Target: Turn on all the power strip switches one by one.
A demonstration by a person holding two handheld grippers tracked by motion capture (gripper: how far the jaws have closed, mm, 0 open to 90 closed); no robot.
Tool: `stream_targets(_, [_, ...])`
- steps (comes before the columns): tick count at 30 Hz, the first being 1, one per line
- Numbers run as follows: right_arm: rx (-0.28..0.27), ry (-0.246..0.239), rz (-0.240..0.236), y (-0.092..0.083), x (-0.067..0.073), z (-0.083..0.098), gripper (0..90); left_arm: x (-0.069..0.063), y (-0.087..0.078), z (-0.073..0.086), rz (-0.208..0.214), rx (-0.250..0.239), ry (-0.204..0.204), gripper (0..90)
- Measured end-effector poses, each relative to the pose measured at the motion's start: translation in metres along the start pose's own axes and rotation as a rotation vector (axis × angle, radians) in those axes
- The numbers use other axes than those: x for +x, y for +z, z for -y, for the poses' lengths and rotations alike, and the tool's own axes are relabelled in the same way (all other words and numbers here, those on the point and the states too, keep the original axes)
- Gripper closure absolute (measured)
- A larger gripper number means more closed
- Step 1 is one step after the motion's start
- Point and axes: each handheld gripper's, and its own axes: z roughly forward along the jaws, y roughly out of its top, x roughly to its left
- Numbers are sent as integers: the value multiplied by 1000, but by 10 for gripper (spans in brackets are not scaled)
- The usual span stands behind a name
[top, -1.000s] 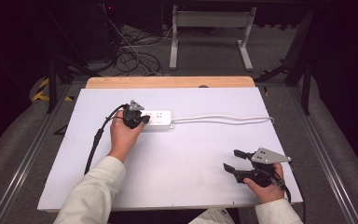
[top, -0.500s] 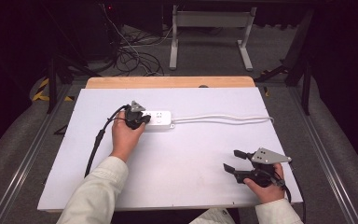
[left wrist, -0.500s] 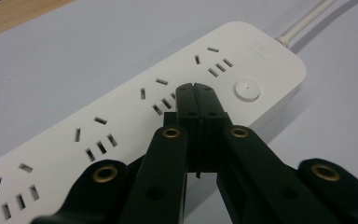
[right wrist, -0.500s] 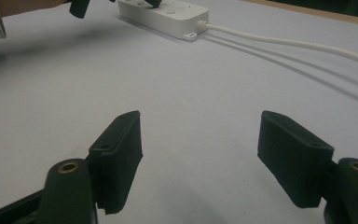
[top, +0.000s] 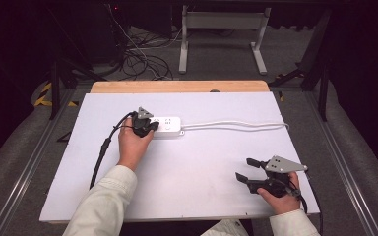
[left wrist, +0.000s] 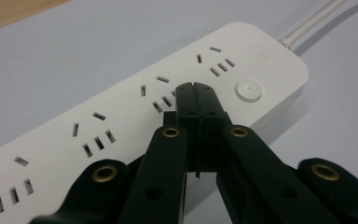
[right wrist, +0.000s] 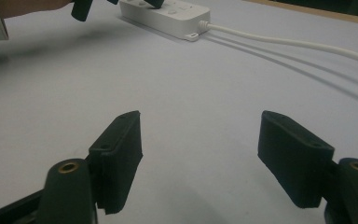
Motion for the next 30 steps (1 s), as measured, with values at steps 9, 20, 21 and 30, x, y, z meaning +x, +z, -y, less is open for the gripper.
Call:
stream_targets(9, [-1,1,-2,0,-1,0,316,-1,1,1,-5,2,-21,900])
stream_targets(20, [-5,-1,-4,1,0,-1,315,-3,-16,-24,-25,-5,-4,900])
stream_targets(21, [-5,-1,-4,1,0,-1,315,-4,-19,-28,-6,-19,-5,900])
stream_targets(30, [-9,-5,-3,0,0,-1,314,-15,-12,-32,49,-22,26,900])
